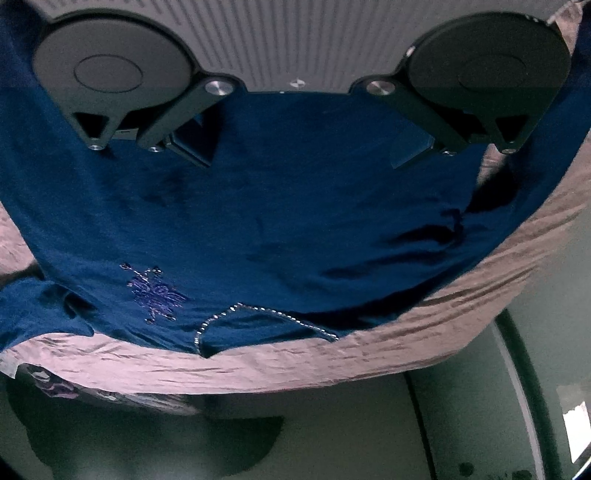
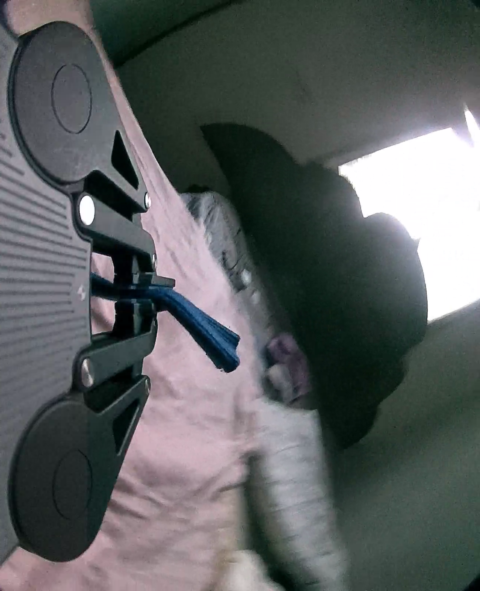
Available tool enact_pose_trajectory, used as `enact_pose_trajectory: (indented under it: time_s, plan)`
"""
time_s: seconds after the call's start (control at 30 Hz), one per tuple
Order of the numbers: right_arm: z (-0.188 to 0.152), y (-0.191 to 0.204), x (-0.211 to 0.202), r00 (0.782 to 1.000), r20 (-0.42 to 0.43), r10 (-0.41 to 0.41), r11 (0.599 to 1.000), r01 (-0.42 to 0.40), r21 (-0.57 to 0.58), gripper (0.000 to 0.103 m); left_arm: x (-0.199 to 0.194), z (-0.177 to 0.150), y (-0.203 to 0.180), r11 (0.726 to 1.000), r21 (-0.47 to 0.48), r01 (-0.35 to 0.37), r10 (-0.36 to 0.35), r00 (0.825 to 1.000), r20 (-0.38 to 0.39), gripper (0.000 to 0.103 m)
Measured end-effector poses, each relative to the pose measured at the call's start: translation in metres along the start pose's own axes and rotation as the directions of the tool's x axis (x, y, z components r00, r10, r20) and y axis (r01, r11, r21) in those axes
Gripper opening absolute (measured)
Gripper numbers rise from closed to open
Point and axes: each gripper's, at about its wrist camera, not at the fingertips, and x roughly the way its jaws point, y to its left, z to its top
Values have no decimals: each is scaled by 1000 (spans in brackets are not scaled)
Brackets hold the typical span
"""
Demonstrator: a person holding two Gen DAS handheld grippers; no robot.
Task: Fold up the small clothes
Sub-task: 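Lift the sleeve cuff up with the right gripper, then carry the sleeve across the sweater body with the right gripper and release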
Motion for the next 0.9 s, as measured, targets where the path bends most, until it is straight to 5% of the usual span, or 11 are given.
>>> enact_pose_trajectory:
  time_s: [0.17, 0.33, 0.6, 0.77, 0.9]
  plan:
    - [-2, 72, -42, 990, 52, 132, 974, -120, -190, 4, -3, -3, 17, 999, -43, -21, 21, 1000, -2, 103]
    - [-17, 135, -66, 955, 1, 296, 928, -287, -239, 4, -7, -8, 38, 996, -82, -44, 44, 999, -1, 103]
    - [-79, 256, -77, 847, -181, 500, 796, -532, -289, 4, -13, -17, 70, 987, -141, -74, 74, 997, -5, 102]
    - [-127, 333, -86, 770, -281, 572, 714, -637, -291, 4, -18, -24, 91, 980, -174, -91, 92, 996, -6, 103]
    - [-160, 386, -97, 731, -329, 597, 664, -681, -309, 4, -21, -28, 109, 974, -202, -102, 100, 995, -19, 103]
